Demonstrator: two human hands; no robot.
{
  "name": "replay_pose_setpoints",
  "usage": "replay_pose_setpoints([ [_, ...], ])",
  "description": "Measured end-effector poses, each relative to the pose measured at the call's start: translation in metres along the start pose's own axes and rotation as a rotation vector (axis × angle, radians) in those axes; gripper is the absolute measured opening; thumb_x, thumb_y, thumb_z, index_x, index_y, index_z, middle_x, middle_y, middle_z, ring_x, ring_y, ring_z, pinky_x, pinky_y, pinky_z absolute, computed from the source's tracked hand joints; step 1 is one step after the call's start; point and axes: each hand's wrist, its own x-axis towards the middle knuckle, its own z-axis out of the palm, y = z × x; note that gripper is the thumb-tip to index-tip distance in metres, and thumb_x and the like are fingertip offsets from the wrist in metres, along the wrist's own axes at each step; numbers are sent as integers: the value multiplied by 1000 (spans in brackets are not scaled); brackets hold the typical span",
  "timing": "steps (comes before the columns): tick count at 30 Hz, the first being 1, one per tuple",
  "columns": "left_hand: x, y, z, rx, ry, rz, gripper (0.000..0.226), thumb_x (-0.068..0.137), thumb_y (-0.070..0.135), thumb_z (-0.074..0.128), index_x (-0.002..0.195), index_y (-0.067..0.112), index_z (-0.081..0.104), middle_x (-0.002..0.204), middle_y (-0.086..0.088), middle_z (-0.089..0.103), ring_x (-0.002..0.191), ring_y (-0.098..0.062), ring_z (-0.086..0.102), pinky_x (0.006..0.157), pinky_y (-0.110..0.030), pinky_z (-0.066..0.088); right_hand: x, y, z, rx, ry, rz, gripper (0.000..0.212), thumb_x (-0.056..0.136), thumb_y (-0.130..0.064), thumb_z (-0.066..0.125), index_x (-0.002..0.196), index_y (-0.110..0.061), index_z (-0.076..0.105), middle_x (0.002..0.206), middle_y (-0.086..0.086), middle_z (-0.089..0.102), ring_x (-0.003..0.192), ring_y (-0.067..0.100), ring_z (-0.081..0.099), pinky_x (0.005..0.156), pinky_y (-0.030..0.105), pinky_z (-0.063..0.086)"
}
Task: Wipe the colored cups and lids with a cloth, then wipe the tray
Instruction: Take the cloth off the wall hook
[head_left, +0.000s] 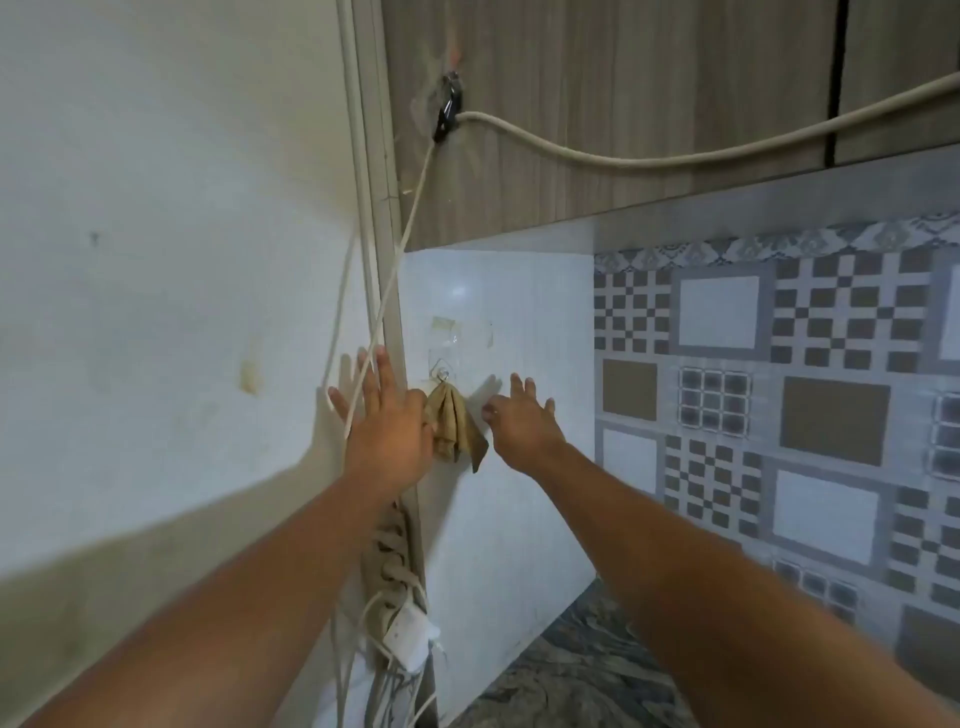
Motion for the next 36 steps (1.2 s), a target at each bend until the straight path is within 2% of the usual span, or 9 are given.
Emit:
replay_pose_setpoints([
  [5,11,2,11,39,56,-17,19,94,30,53,108,18,57,164,-19,-4,151,-40,-9,107,-79,8,25,-11,12,236,20,47,33,105,-33,46,127,-17,64,145,13,34,137,32,36,112,56,33],
  [7,15,1,15,9,33,-28,18,98,29,47,109,18,55,165,-17,-5,152,-37,-9,109,-78,6,29,-13,22,380,114,50,26,102,-36,52,103,-18,71,128,11,43,121,31,48,104,54,41],
  [10,15,-2,18,-32,40,-9,17,99,28,46,109,16,54,165,-17,-5,153,-34,-5,110,-77,5,29,-15,26,469,172,41,31,102,-33,55,71,-33,50,117,12,53,109,31,56,99,57,44],
  [14,18,-9,16,-153,53,5,13,99,33,45,98,24,53,166,-12,3,154,-28,2,113,-71,10,35,-9,21,458,227,57,21,92,-35,60,100,-16,60,109,3,63,102,26,63,96,52,49],
  [19,21,-11,-10,-268,119,26,17,93,30,45,97,20,58,156,-15,35,146,-34,25,114,-55,30,27,9,-16,331,271,5,9,90,-24,67,96,-20,74,109,3,70,98,25,67,85,34,54],
  [25,9,-5,-43,-291,262,79,8,84,15,59,92,16,62,124,-8,56,119,-30,50,96,-49,44,3,16,-56,265,249,-152,7,87,-9,67,87,-7,74,94,6,73,86,18,64,83,36,58],
  [30,-10,12,-58,-744,29,103,21,87,-2,50,105,8,53,102,-9,68,85,-16,63,77,-31,52,-25,23,-78,238,195,-194,8,86,-10,71,90,-14,77,87,-4,68,81,11,62,70,13,50],
  [33,-14,37,-59,-814,-231,-24,37,88,2,53,122,16,51,101,-7,65,86,-19,62,70,-27,46,-43,31,-86,182,74,-182,11,86,-10,73,93,-16,77,84,-10,64,78,6,60,62,8,42],
  [36,-18,70,-63,-729,-486,-64,10,91,23,55,92,17,64,88,-2,63,79,-19,59,63,-28,42,-60,44,-86,143,-8,-138,11,87,-13,75,97,-17,76,88,-8,67,79,6,64,62,10,46],
])
